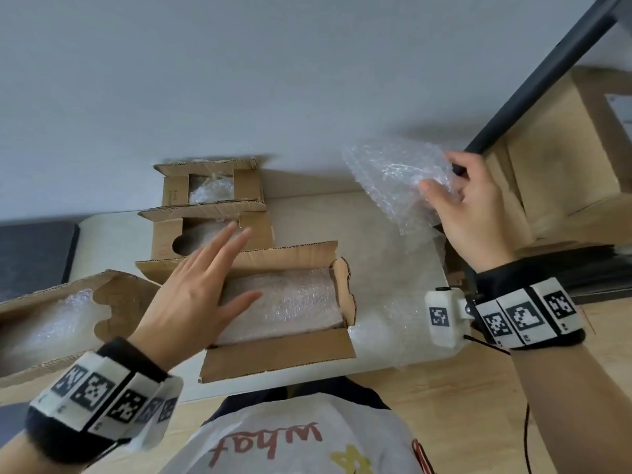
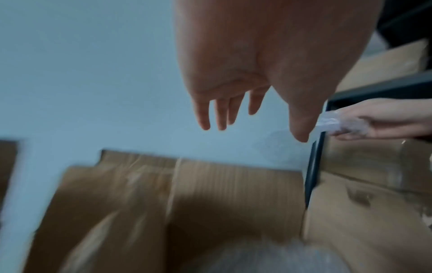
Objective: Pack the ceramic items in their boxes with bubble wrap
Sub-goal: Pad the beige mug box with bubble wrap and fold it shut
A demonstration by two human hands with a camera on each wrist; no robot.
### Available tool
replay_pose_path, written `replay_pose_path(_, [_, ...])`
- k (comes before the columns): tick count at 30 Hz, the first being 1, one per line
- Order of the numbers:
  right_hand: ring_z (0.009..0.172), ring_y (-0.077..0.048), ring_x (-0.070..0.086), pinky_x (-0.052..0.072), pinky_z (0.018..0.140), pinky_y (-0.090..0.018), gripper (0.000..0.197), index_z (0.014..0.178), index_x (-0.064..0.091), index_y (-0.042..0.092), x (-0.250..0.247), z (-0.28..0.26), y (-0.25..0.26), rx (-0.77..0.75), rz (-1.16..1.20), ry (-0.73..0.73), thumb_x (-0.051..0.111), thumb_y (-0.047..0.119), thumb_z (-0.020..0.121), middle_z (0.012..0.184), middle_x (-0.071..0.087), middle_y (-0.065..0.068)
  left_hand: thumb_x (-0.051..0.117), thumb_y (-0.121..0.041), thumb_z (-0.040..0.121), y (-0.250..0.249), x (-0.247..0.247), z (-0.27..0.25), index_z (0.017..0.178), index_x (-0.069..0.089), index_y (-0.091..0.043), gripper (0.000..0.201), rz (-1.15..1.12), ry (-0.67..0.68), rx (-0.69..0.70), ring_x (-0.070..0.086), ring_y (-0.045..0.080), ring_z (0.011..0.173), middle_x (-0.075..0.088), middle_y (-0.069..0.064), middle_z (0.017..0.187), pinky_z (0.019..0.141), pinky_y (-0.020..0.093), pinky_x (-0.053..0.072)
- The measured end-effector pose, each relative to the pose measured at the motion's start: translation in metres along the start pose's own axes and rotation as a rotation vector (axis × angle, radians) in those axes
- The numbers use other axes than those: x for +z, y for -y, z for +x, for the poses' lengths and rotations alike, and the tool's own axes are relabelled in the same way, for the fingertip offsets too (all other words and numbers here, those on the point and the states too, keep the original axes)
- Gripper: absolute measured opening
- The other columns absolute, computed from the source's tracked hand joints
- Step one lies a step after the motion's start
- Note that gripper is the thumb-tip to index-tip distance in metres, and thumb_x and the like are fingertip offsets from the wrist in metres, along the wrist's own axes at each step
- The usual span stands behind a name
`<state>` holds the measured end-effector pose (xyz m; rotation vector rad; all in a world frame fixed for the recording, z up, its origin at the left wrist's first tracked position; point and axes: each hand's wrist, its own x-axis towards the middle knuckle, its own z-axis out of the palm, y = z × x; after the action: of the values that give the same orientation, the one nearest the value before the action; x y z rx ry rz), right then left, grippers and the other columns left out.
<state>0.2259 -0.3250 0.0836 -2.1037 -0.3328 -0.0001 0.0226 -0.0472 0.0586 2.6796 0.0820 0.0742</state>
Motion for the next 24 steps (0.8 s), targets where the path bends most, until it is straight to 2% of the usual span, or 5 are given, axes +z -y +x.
replay_pose_path(4, [0.079, 0.015, 0.06, 0.042, 0.073, 0.0, 0.044, 0.127, 0.046, 0.019, 0.001, -0.002, 0.051, -0.064, 0.108, 0.144, 0.065, 0.023, 0.088, 0.105, 0.061, 0.013, 0.066, -0.049, 0.072, -0.036, -0.018, 0.045, 0.15, 0.014, -0.02, 0.099, -0.047, -0.112, 0.142, 0.016, 0.024, 0.145, 0.01, 0.008, 0.159, 0.114, 0.042, 0.021])
replay_pose_path(9, [0.096, -0.015, 0.069, 0.055, 0.084, -0.025, 0.038, 0.121, 0.058, 0.02, 0.006, -0.005, 0.091, -0.022, 0.338, 0.356, 0.066, 0.025, 0.084, 0.104, 0.07, 0.004, 0.063, -0.038, 0.083, -0.059, -0.039, 0.07, 0.142, 0.039, -0.016, 0.067, -0.044, -0.229, 0.209, 0.032, 0.028, 0.139, 0.039, 0.011, 0.148, 0.114, 0.046, 0.023])
replay_pose_path(14, [0.121, -0.021, 0.055, 0.043, 0.101, -0.04, 0.066, 0.124, 0.056, 0.025, 0.005, -0.004, 0.099, 0.002, 0.598, 0.559, 0.063, 0.066, 0.073, 0.121, 0.064, -0.001, 0.054, -0.013, 0.093, -0.054, -0.061, 0.069, 0.091, 0.063, -0.004, 0.013, -0.219, -0.468, 0.207, 0.064, 0.021, 0.07, 0.07, 0.003, 0.077, 0.062, 0.03, 0.047])
replay_pose_path(17, [0.129, -0.018, 0.047, 0.037, 0.106, -0.038, 0.082, 0.127, 0.05, 0.03, 0.013, -0.001, 0.093, 0.022, 0.67, 0.497, 0.069, 0.073, 0.059, 0.13, 0.057, -0.001, 0.056, -0.016, 0.095, -0.052, -0.073, 0.069, 0.086, 0.056, 0.004, 0.022, -0.688, -0.432, 0.018, 0.071, 0.013, 0.074, 0.075, -0.008, 0.083, 0.059, 0.029, 0.053])
replay_pose_path(24, [0.101, -0.022, 0.067, 0.052, 0.085, -0.029, 0.055, 0.117, 0.061, 0.014, 0.052, -0.003, 0.069, 0.191, 0.68, 0.582, 0.076, 0.032, 0.067, 0.11, 0.07, -0.009, 0.061, -0.024, 0.088, -0.038, -0.081, 0.063, 0.085, 0.055, -0.009, 0.016, -1.223, -0.452, -0.119, 0.072, 0.028, 0.076, 0.074, 0.011, 0.088, 0.062, 0.028, 0.057])
